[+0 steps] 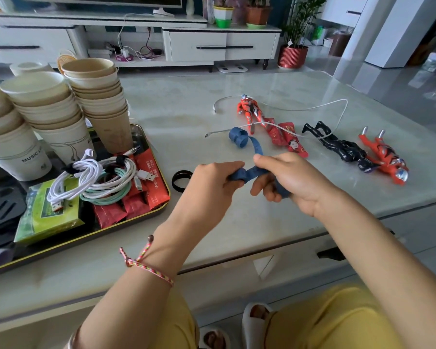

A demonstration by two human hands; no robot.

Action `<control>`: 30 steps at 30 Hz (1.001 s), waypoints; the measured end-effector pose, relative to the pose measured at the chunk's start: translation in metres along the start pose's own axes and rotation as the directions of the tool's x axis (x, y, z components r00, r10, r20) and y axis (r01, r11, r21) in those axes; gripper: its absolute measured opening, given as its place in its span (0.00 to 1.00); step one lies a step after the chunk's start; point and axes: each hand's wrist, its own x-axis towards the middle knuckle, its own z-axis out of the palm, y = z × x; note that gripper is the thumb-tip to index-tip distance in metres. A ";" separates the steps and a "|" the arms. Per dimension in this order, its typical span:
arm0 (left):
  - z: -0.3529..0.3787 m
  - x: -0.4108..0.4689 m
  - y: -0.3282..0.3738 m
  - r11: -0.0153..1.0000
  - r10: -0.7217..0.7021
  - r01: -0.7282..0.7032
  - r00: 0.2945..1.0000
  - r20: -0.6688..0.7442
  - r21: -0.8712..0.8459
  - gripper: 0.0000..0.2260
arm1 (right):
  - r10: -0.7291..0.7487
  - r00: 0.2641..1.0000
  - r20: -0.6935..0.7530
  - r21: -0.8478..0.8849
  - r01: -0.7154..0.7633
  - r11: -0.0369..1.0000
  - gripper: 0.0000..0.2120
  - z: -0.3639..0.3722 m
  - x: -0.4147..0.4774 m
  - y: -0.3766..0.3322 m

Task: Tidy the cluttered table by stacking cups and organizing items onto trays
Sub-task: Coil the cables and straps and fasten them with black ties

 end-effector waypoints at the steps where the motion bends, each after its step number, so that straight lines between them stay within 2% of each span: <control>1: 0.001 0.000 0.000 0.998 0.030 -0.031 0.999 0.010 0.052 0.04 | 0.004 1.000 -0.006 -0.001 -0.004 1.000 0.14 0.000 -0.001 -0.001; 4: 0.003 -0.001 0.002 0.980 0.050 -0.066 0.995 0.091 0.189 0.04 | 0.000 1.000 -0.010 -0.074 0.000 0.997 0.16 0.001 -0.004 -0.001; 6: 0.003 -0.002 0.003 0.968 0.029 -0.056 0.993 0.111 0.244 0.06 | -0.007 0.999 0.036 -0.122 0.012 0.992 0.15 0.003 -0.007 -0.001; 8: 0.002 -0.003 0.002 0.959 0.010 -0.035 0.996 0.093 0.282 0.07 | -0.019 0.997 0.072 -0.130 0.028 0.991 0.12 0.006 -0.008 -0.001; 13: 0.000 -0.004 0.001 0.953 0.038 -0.053 0.998 0.057 0.298 0.04 | -0.083 0.997 -0.003 -0.085 0.083 0.993 0.04 0.015 -0.008 0.003; 18: 0.001 -0.005 0.004 0.950 0.056 -0.052 0.998 -0.005 0.309 0.09 | -0.149 0.987 -0.051 -0.043 0.147 0.988 0.08 0.023 -0.007 0.008; 20: 0.002 -0.005 0.005 0.958 0.070 -0.062 0.997 -0.020 0.279 0.10 | -0.202 0.976 -0.081 -0.076 0.196 0.978 0.09 0.024 -0.006 0.008; 22: 0.002 -0.005 0.007 0.986 0.025 -0.017 0.998 -0.049 0.163 0.11 | -0.256 0.964 -0.076 -0.123 0.246 0.962 0.09 0.020 -0.004 0.007; 24: 0.000 -0.004 0.008 0.982 -0.171 0.164 0.982 -0.075 -0.092 0.16 | -0.291 0.956 -0.033 -0.132 0.285 0.950 0.08 0.013 -0.003 0.004; 25: -0.004 -0.004 0.007 0.916 -0.305 0.283 0.952 -0.035 -0.286 0.19 | -0.301 0.954 0.011 -0.108 0.300 0.948 0.07 0.009 -0.002 0.003; 27: -0.010 -0.002 0.008 0.609 -0.482 0.465 0.860 0.166 -0.642 0.18 | -0.301 0.947 0.112 -0.044 0.307 0.951 0.08 0.000 -0.002 0.001; 29: -0.013 0.000 0.011 0.324 -0.521 0.548 0.784 0.338 -0.771 0.11 | -0.315 0.931 0.185 -0.053 0.330 0.943 0.09 -0.005 -0.003 0.002; 30: -0.014 -0.001 0.012 0.236 -0.522 0.561 0.762 0.383 -0.794 0.09 | -0.324 0.924 0.205 -0.074 0.344 0.936 0.10 -0.006 -0.003 0.002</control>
